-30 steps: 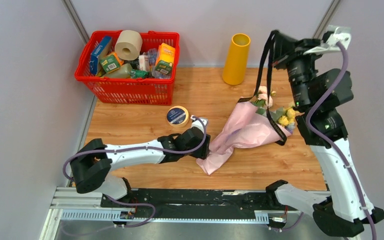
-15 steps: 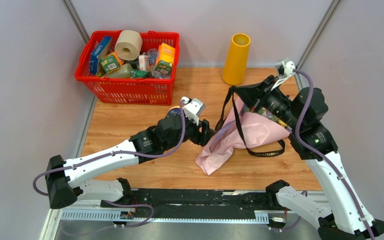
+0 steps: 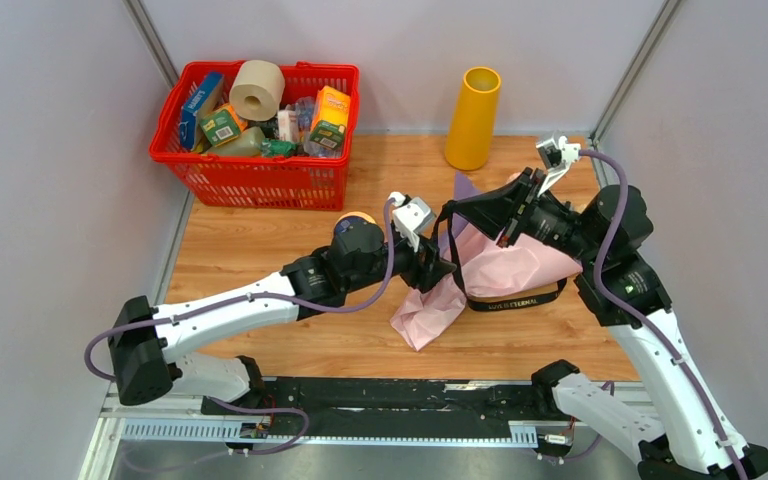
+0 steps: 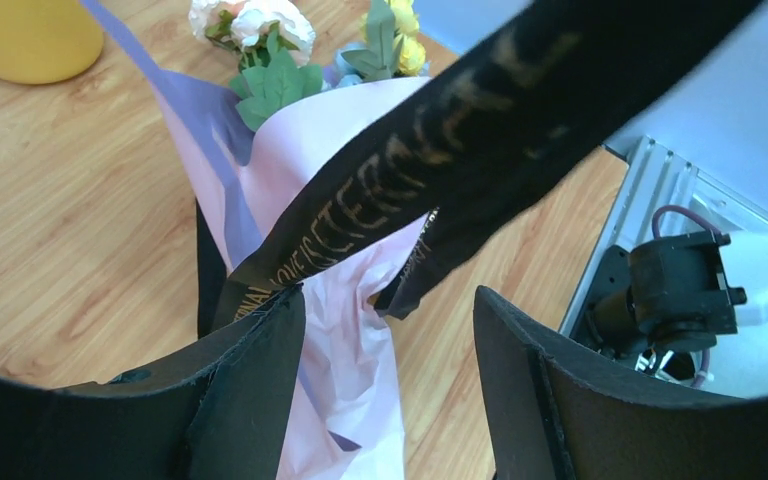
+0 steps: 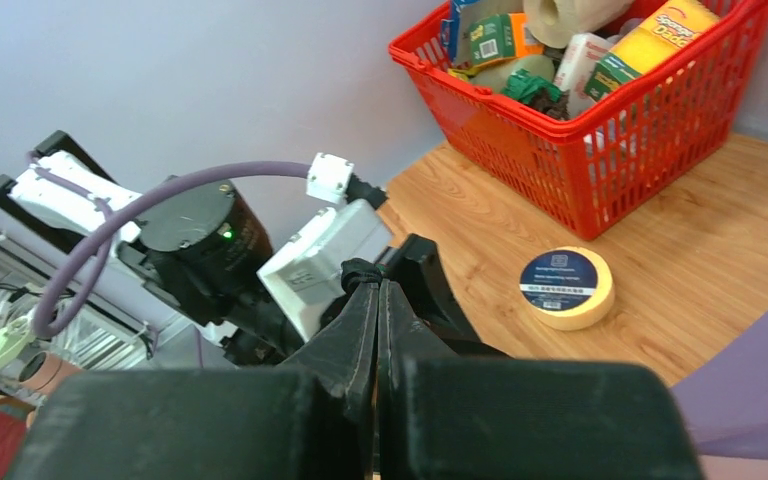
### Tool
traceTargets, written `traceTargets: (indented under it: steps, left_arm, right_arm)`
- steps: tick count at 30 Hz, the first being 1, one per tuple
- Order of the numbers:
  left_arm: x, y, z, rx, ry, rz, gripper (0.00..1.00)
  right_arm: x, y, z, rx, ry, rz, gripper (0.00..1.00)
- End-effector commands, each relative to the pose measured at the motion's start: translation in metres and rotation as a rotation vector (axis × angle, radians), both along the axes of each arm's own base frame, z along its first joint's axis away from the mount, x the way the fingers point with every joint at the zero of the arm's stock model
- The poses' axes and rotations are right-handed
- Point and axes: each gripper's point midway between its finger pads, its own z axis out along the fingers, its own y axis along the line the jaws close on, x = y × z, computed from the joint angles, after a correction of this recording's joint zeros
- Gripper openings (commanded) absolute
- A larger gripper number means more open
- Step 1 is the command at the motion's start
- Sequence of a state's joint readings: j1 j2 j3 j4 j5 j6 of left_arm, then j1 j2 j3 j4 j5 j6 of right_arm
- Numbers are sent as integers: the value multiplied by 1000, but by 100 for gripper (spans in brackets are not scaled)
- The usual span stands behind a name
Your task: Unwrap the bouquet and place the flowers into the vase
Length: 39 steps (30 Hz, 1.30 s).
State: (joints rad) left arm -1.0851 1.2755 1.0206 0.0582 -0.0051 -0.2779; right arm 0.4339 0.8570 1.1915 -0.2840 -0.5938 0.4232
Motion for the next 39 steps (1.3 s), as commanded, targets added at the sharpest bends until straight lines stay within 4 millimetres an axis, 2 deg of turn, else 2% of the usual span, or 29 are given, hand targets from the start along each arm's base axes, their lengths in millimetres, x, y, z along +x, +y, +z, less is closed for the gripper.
traceTargets:
  steps: [1, 5, 7, 10, 11, 12, 13, 15, 16, 19, 22, 23, 25, 27, 31, 34, 35, 38, 39]
  left_arm:
    - [11, -14, 45, -130, -82, 19, 70]
    - [14, -22, 48, -145, -84, 16, 67]
    - [13, -25, 48, -150, -77, 6, 62]
    - [14, -26, 42, -138, -51, 16, 46]
    - [15, -25, 40, -134, -50, 21, 36]
    - [15, -25, 39, -128, -46, 26, 30]
    - [17, -23, 39, -125, -47, 36, 17]
    - [21, -19, 36, -113, -47, 71, 3]
    - [23, -15, 36, -108, -47, 86, 0]
    - [34, 0, 38, -98, -69, 180, 0]
    - [44, 24, 50, -111, -108, 291, 0]
    - [46, 31, 57, -121, -119, 316, 0]
    - [52, 46, 63, -105, -141, 381, 0]
    - [57, 62, 71, -77, -172, 442, 0]
    - [68, 108, 104, -23, -254, 613, 0]
    - [78, 150, 122, 50, -311, 765, 0]
    - [83, 165, 132, 62, -327, 810, 0]
    - [99, 215, 139, 145, -346, 972, 0]
    - [101, 227, 148, 149, -353, 1005, 0]
  right_arm:
    - [-17, 3, 21, 74, -42, 68, 0]
    - [-17, 2, 19, 80, -33, 60, 0]
    - [-13, 2, 15, 82, -16, 47, 0]
    - [-6, 0, 7, 84, 8, 14, 0]
    - [-5, 0, 6, 85, 14, 10, 0]
    - [-3, 0, 3, 84, 21, 4, 0]
    - [-2, 0, 2, 85, 26, -1, 0]
    - [-1, 0, 0, 86, 29, -8, 0]
    - [0, -1, 0, 88, 30, -14, 0]
    - [2, -5, 0, 92, 22, -43, 1]
    - [3, -9, -1, 93, 13, -74, 6]
    - [4, -10, -2, 93, 11, -84, 12]
    - [5, -13, -4, 92, 5, -104, 30]
    - [7, -16, -8, 87, 1, -127, 41]
    - [11, -23, -13, 84, -8, -177, 56]
    - [14, -29, -16, 85, -10, -218, 62]
    - [15, -30, -16, 88, -11, -228, 63]
    - [17, -33, -20, 86, -5, -251, 65]
    - [18, -34, -21, 83, -4, -259, 65]
